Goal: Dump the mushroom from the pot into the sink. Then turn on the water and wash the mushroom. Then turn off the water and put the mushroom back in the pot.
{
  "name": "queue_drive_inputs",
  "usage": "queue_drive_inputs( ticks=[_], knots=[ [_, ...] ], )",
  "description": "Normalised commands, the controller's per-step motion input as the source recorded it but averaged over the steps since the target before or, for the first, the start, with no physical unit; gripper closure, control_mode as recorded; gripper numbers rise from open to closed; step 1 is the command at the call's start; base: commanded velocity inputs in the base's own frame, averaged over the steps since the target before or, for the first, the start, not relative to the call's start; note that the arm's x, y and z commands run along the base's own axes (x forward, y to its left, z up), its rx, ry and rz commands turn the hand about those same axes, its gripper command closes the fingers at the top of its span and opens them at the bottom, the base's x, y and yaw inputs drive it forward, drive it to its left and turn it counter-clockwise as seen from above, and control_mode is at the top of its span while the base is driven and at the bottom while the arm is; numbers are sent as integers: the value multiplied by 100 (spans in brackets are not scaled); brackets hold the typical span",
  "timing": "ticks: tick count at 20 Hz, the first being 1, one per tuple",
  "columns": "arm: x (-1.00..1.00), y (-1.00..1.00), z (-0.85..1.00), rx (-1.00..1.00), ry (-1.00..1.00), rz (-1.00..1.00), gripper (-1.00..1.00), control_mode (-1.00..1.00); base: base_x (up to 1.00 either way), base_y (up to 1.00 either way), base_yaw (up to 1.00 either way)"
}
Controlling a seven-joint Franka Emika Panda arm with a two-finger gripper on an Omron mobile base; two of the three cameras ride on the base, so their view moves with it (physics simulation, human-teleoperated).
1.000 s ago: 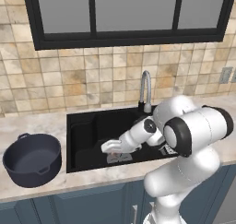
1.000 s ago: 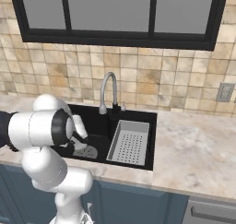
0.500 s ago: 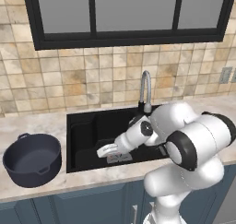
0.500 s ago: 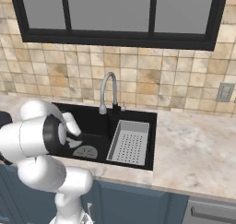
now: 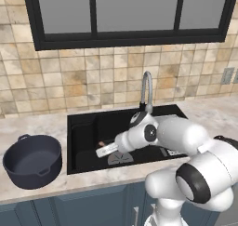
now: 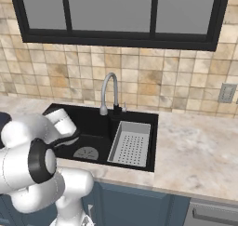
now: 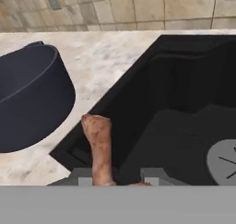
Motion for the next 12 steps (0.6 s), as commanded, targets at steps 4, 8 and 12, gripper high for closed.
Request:
queue_drive_inputs(
  ticks=[4,8,12],
  knots=[
    [0,8,100,0,4,16,100,-100,0,0,0],
    [0,16,100,0,13,17,100,-100,0,0,0],
    [0,20,100,0,27,19,100,-100,0,0,0]
  ],
)
